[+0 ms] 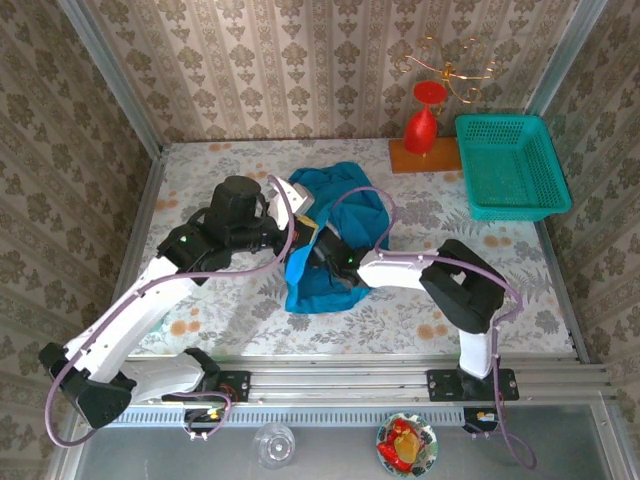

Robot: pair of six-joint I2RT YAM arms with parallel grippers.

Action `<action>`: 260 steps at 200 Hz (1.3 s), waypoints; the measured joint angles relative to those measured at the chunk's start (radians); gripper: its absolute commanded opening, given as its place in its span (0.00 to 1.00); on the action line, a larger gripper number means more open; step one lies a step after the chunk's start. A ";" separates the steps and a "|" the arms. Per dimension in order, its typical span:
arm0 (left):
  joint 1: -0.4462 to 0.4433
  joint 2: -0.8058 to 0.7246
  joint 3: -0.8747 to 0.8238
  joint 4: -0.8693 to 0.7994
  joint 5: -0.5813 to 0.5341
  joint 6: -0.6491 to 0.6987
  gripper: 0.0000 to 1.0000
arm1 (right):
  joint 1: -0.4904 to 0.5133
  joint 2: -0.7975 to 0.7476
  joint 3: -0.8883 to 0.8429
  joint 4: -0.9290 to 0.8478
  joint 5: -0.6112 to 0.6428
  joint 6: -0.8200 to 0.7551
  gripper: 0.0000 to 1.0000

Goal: Fold the inside-out t-shirt

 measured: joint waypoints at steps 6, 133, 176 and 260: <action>0.000 -0.003 0.000 -0.005 -0.004 -0.003 0.00 | -0.016 0.015 0.023 -0.006 -0.003 -0.005 0.36; 0.009 -0.023 -0.006 -0.019 -0.061 -0.028 0.00 | -0.180 0.402 0.661 -0.550 -0.227 -0.165 0.56; 0.117 -0.020 -0.029 0.032 -0.053 -0.075 0.00 | -0.189 0.366 0.600 -0.571 -0.249 -0.188 0.11; 0.355 0.159 -0.135 0.217 -0.063 -0.130 0.00 | -0.117 -0.050 0.185 -0.566 -0.410 -0.243 0.00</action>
